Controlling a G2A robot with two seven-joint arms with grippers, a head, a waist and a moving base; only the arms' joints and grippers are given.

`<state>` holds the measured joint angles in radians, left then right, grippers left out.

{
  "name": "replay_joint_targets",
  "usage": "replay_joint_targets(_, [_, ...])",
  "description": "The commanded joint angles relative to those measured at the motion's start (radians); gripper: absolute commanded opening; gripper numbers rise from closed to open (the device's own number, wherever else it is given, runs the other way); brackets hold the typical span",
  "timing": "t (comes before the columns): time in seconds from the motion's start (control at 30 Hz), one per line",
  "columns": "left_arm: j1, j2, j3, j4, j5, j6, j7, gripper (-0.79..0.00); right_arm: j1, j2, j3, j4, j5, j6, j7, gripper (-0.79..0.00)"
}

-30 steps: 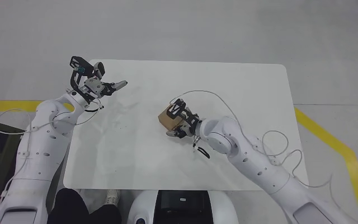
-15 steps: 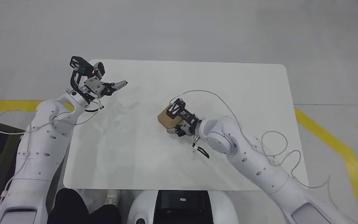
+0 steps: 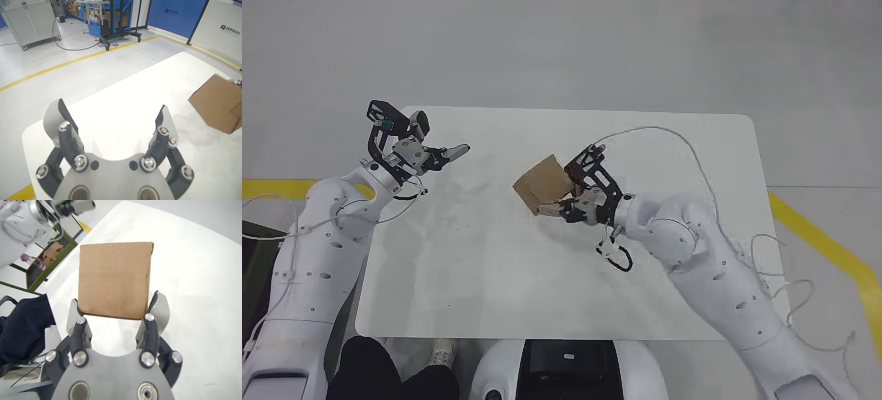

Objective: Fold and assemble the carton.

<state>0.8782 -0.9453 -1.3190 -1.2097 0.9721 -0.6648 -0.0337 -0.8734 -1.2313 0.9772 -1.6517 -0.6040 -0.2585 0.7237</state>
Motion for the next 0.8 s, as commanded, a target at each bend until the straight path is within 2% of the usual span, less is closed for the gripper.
replay_joint_targets(0.0, [0.0,0.0,0.0,0.0,0.0,0.0,0.0,0.0,-0.019,0.006,0.05,-0.028,0.071,-0.022,-0.01,-0.785])
replay_joint_targets(0.27, [0.0,0.0,0.0,0.0,0.0,0.0,0.0,0.0,-0.087,0.025,0.217,-0.057,0.373,-0.127,-0.062,-0.785])
replay_joint_targets(0.5, [0.0,0.0,0.0,0.0,0.0,0.0,0.0,0.0,-0.08,0.03,0.252,-0.056,0.495,-0.176,-0.039,-0.785])
replay_joint_targets(0.63, [0.0,0.0,0.0,0.0,0.0,0.0,0.0,0.0,-0.086,0.028,0.271,-0.022,0.698,-0.257,-0.05,-0.785])
replay_joint_targets(0.77, [0.0,0.0,0.0,0.0,0.0,0.0,0.0,0.0,-0.089,0.028,0.293,0.004,0.836,-0.333,-0.043,-0.785])
